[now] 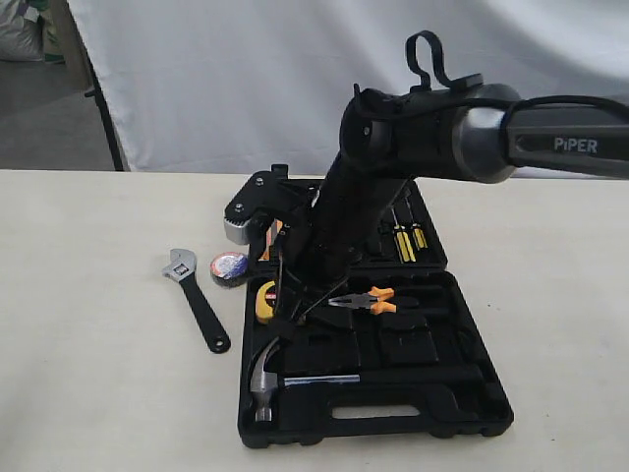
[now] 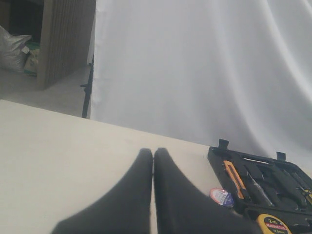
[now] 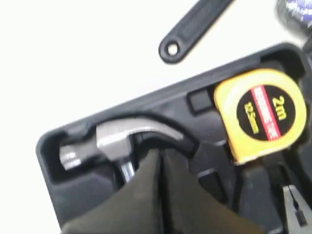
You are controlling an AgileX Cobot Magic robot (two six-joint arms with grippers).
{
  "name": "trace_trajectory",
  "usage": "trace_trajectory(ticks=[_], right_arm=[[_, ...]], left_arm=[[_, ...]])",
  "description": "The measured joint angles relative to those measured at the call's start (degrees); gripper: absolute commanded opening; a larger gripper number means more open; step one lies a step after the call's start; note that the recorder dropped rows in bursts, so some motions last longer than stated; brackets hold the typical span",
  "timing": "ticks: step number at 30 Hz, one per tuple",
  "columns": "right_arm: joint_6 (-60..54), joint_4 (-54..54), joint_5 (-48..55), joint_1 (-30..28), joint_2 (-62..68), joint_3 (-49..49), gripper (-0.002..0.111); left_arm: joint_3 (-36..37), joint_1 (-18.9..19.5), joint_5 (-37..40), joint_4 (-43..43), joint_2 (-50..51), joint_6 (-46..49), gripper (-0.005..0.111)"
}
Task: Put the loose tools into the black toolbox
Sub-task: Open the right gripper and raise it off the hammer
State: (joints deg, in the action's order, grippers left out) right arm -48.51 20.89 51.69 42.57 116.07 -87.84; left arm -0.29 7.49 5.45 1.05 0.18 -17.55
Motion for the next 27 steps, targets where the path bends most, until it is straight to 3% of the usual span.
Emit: trace_trajectory(ticks=[8, 27], right_arm=[[-0.25, 9.34, -1.83, 0.00, 1.32, 0.00, 0.000], [-0.25, 9.86, -1.81, 0.00, 9.31, 0.00, 0.000]], left_arm=[[0.00, 0.00, 0.00, 0.00, 0.00, 0.00, 0.001], [0.00, 0.00, 0.00, 0.00, 0.00, 0.00, 0.001]])
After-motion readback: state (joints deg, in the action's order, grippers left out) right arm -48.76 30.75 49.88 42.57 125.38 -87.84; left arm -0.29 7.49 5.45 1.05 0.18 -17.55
